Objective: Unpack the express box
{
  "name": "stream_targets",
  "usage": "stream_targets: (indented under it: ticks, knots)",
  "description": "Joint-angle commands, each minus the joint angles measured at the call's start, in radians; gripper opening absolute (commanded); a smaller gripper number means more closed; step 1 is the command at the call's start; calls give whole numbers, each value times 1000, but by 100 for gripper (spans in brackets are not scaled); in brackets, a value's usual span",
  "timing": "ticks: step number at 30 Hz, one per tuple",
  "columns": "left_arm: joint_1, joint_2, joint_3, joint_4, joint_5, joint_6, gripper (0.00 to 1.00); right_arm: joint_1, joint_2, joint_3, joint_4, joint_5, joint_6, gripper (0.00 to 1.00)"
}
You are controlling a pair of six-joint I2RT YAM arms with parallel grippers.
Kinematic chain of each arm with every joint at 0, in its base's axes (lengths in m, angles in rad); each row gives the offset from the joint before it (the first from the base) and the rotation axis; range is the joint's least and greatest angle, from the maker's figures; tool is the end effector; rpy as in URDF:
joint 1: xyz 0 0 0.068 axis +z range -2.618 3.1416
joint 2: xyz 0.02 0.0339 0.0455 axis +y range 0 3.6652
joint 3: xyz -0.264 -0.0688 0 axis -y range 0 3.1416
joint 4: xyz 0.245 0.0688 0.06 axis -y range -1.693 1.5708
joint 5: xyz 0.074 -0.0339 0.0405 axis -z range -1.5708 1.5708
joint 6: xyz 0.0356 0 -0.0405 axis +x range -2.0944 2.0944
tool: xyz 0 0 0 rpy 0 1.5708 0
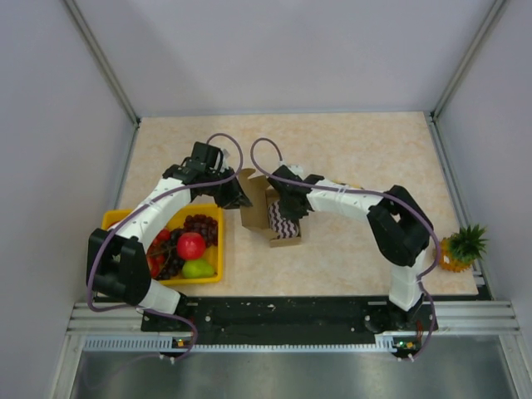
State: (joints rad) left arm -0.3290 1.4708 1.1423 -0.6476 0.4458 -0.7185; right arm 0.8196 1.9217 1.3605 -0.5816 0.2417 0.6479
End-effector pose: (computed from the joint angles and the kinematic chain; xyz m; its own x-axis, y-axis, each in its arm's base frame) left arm 0.2831 -0.1129 0.2660 -0.9325 -0.3092 -0.1867 -0.1244 0.7602 -0.6377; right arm 0.2759 0.2830 0.1830 -0.8825 -0.0864 -0.4624 -0.1370 0.9876 0.0769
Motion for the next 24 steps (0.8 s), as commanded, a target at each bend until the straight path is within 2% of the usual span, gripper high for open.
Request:
stream_targets:
  ticks: [1,14,18,24]
  knots:
    - [-1,-7,36,-14,-47,36,17,7,-124,-38,58,13,16,0]
    - [1,16,66,-34,-93,51,17,6,-277,-100,108,60,35,0]
    - [1,26,66,-35,-98,59,2,1,-311,-126,141,103,42,0]
    - [-1,36,54,-38,-99,68,0,0,-381,-195,223,154,45,0]
